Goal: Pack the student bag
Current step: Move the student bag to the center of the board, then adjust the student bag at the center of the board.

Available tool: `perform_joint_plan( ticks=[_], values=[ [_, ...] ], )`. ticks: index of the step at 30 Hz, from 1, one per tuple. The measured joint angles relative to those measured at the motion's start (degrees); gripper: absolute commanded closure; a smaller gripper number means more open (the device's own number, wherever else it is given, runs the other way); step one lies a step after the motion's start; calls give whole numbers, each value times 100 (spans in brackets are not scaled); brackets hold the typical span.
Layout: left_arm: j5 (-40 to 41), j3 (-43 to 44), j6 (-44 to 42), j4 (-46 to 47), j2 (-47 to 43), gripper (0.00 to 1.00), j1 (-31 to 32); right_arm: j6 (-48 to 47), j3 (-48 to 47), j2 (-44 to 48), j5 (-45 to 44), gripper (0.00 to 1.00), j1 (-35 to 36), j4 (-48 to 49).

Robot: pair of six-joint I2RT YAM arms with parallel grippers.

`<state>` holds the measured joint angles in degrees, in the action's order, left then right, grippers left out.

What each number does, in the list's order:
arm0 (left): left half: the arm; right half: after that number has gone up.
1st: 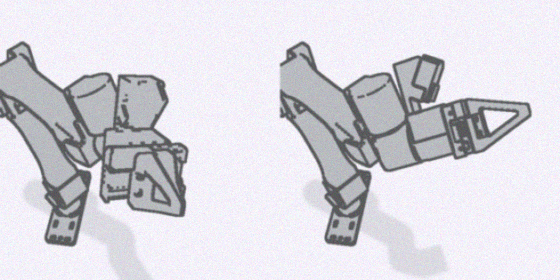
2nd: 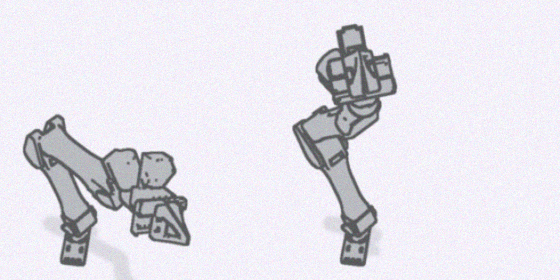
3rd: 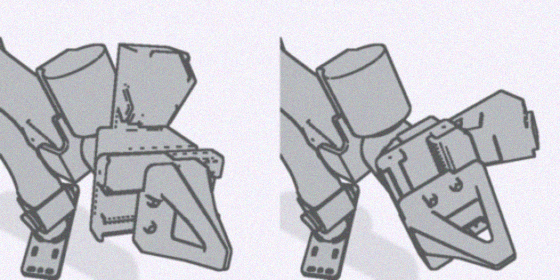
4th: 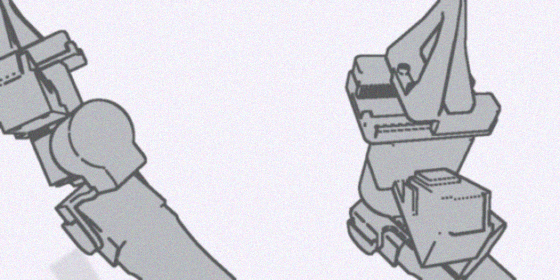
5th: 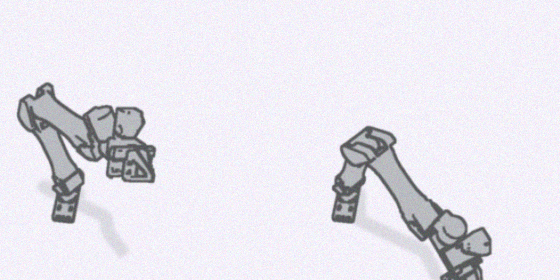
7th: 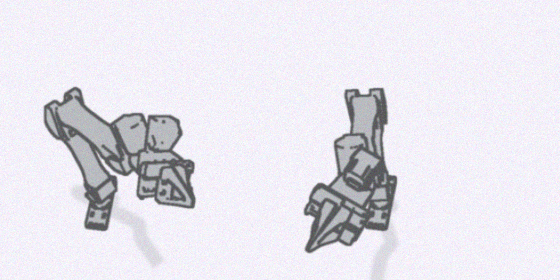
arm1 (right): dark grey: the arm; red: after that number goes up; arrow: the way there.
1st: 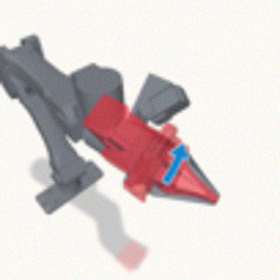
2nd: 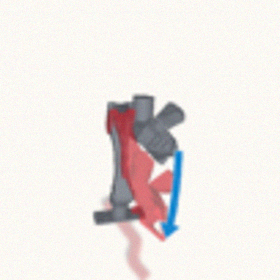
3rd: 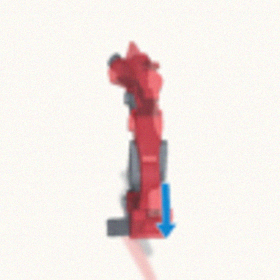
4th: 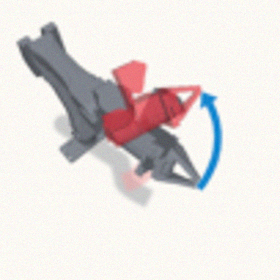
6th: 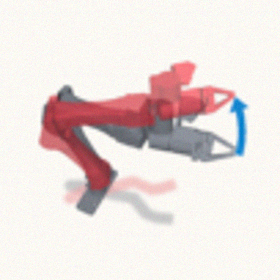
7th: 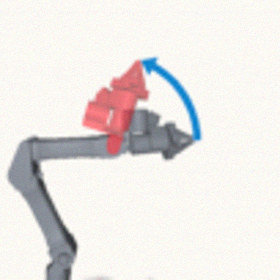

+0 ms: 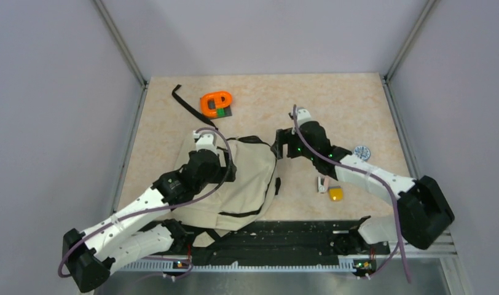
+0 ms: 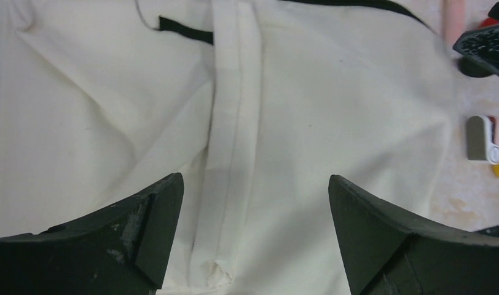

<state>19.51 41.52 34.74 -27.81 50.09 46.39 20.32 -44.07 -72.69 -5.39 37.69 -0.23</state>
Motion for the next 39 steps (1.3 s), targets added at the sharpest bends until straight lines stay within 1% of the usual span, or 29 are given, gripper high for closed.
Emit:
perform_joint_plan(
  ticks=[3, 6, 8, 10, 11, 13, 14, 15, 16, 17, 18, 19, 20, 21, 23, 26, 33, 34, 35, 36, 38, 39],
  values=[
    [155, -146, 142, -125, 33, 6, -162, -210, -442, -625, 623, 20, 0, 127],
    [328, -151, 160, -90, 205, 6, -186, -365, -907, -1222, 1047, 24, 0, 144],
    [411, -166, 133, 2, 411, 6, -232, -428, -1202, -1569, 1233, 30, 0, 101],
    [461, -181, 87, 136, 704, 10, -289, -476, -1368, -1805, 1384, 37, 0, 94],
    [514, -184, 33, 221, 916, 17, -326, -479, -1421, -1915, 1506, 42, 0, 90],
    [612, -184, -50, 339, 1228, 43, -382, -468, -1412, -2009, 1683, 53, 0, 57],
    [675, -184, -114, 417, 1399, 49, -424, -448, -1399, -2031, 1764, 58, 0, 35],
    [721, -184, -160, 476, 1543, 52, -457, -402, -1362, -2039, 1853, 63, 0, 59],
    [772, -184, -232, 538, 1679, 53, -492, -330, -1279, -2037, 1950, 71, 0, 118],
    [824, -181, -291, 590, 1799, 56, -518, -293, -1217, -2037, 2009, 82, 0, 155],
    [868, -181, -343, 658, 1912, 60, -544, -192, -1086, -2037, 2096, 91, 0, 271],
    [907, -177, -404, 732, 2024, 65, -562, -107, -946, -2035, 2166, 98, 2, 372],
    [933, -164, -450, 791, 2105, 73, -579, -31, -798, -2028, 2218, 100, 15, 474],
    [975, -138, -514, 863, 2190, 83, -588, 66, -643, -2015, 2240, 100, 26, 562],
    [1016, -105, -634, 1021, 2330, 99, -610, 249, -306, -1926, 2232, 100, 105, 719],
    [1005, -59, -901, 1285, 2553, 100, -656, 496, 131, -1679, 2041, 100, 459, 852],
    [981, 254, -1639, 1902, 3097, 100, -748, 1191, 1014, -925, 1215, 100, 1792, 1189],
    [968, 308, -1725, 1980, 3147, 100, -754, 1292, 1126, -820, 1132, 98, 1926, 1211],
    [953, 376, -1825, 2041, 3189, 100, -761, 1381, 1226, -706, 1067, 90, 2020, 1228],
    [931, 437, -1875, 2079, 3211, 100, -763, 1471, 1335, -555, 970, 79, 2090, 1241],
    [894, 533, -1961, 2131, 3220, 100, -763, 1591, 1432, -258, 787, 61, 2120, 1154],
    [876, 562, -1969, 2170, 3206, 98, -763, 1606, 1438, -74, 643, 54, 2124, 1054]
  ],
)
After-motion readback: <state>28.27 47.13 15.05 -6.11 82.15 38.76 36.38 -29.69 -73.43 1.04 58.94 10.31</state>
